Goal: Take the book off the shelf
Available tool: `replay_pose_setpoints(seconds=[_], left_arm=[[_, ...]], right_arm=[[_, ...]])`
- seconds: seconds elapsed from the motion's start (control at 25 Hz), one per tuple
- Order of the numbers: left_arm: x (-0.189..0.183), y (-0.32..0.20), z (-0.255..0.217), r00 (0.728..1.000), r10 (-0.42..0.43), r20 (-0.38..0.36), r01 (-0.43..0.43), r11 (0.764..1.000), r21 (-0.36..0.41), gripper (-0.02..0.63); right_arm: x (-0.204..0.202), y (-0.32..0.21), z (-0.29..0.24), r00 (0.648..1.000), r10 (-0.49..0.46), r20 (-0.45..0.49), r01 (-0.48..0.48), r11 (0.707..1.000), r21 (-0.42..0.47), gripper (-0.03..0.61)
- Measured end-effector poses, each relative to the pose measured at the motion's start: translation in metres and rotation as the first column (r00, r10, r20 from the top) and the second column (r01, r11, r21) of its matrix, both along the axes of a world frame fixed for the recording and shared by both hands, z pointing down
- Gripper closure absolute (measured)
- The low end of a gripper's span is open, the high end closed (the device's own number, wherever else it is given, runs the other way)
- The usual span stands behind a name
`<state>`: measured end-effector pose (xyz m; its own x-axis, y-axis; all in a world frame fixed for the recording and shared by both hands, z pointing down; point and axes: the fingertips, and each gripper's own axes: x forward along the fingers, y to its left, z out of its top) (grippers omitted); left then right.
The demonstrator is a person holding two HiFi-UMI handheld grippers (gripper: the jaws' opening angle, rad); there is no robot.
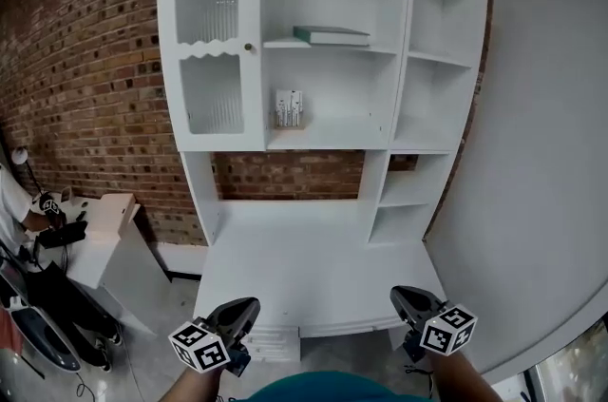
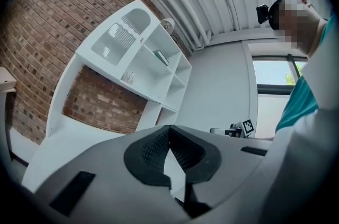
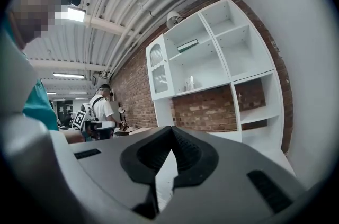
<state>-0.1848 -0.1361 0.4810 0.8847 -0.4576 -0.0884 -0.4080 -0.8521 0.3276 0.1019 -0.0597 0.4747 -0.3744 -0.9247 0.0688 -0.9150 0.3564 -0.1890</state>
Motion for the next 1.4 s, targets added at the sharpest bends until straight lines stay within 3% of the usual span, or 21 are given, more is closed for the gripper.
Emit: replay_pose_setpoints(seconds=[0.28,0.6,0.84,1.12,1.4], left_arm=[[-0.014,-0.091,0.004,1.0,0.023,0.01,-0.022,0.999,-0.026,0.6],[0.023,-0.156,0.006,1.0,0.024,0.017,-0.023,0.999,-0.04,0.6],[0.075,-0.189,-0.002,0.998,-0.065,0.006,0.065,0.997,-0.028,0.6],[0.135,-0.213,-0.022,0.982,-0.184,-0.043,0.183,0.983,-0.022,0.6],[0.138,-0.231,-0.037,0.974,-0.226,-0.032,0.225,0.974,-0.025,0.6]], right_arm=[[-0.014,-0.084,-0.001,1.0,0.025,-0.001,-0.025,0.999,-0.023,0.557],[0.016,-0.158,0.001,1.0,-0.012,0.003,0.013,0.999,-0.04,0.557],[0.064,-0.211,-0.004,0.992,-0.124,-0.002,0.124,0.992,-0.023,0.557],[0.111,-0.253,-0.018,0.964,-0.263,-0.046,0.263,0.965,0.0,0.557],[0.117,-0.278,-0.03,0.962,-0.274,-0.006,0.274,0.962,0.016,0.557]])
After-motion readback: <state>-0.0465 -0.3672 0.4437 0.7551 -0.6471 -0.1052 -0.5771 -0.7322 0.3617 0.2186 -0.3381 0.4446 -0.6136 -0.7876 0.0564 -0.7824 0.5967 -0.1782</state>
